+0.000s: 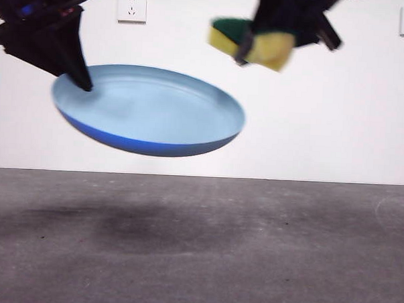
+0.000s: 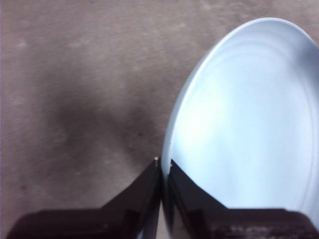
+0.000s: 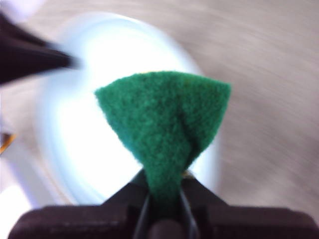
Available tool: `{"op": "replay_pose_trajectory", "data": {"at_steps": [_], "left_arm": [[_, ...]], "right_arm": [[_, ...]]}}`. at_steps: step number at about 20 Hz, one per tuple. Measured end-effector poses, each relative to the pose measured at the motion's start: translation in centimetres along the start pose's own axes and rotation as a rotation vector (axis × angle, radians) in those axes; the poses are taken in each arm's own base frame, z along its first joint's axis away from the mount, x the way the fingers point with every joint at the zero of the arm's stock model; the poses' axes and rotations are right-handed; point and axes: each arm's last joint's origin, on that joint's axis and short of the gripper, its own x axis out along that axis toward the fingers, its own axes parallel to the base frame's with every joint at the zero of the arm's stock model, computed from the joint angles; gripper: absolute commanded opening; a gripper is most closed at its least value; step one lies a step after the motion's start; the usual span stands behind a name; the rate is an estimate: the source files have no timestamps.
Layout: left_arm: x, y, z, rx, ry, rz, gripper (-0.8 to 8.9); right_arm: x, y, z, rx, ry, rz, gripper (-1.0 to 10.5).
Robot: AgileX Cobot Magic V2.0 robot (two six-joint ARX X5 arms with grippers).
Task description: Pick up the plate,pick up the cloth,clean the plate with the cloth
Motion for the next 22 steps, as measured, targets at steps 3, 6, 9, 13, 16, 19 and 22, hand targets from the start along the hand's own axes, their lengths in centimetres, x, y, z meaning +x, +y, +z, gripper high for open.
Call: {"op": "replay_pose_trajectory", "data": {"at_steps": [3, 6, 9, 13, 16, 19, 22], "left_arm": [[0.2, -1.4, 0.0, 0.002, -0.013, -0.043, -0.08], [0.3, -2.4, -0.2, -0.01, -0.005, -0.075, -0.07], [0.3, -3.1, 0.2, -0.008, -0.058, -0.074, -0.07], [0.3, -4.9, 0.7, 0.014, -0.152, -0.052, -0.07], [0.2, -6.0, 0.7, 0.039, -0.196, -0.036, -0.08], [0.2, -6.3, 0.7, 0.045, -0.208, -0.024, -0.07], [0.2, -6.5, 0.6, 0.051, -0.207, -0.015, -0.08]], "right_arm": [[1.3, 2.4, 0.2, -0.054, -0.021, 0.044, -0.1], [2.5, 4.0, 0.0, -0.087, -0.014, 0.001, -0.1], [3.4, 4.8, -0.4, -0.079, 0.023, 0.015, -0.1], [5.1, 5.0, -1.5, -0.05, 0.11, -0.055, -0.1], [5.3, 4.9, -2.5, -0.035, 0.215, -0.096, -0.1], [4.9, 4.3, -3.7, -0.049, 0.32, -0.287, -0.1], [4.3, 2.4, -3.5, -0.051, 0.31, -0.52, -0.1]]}}
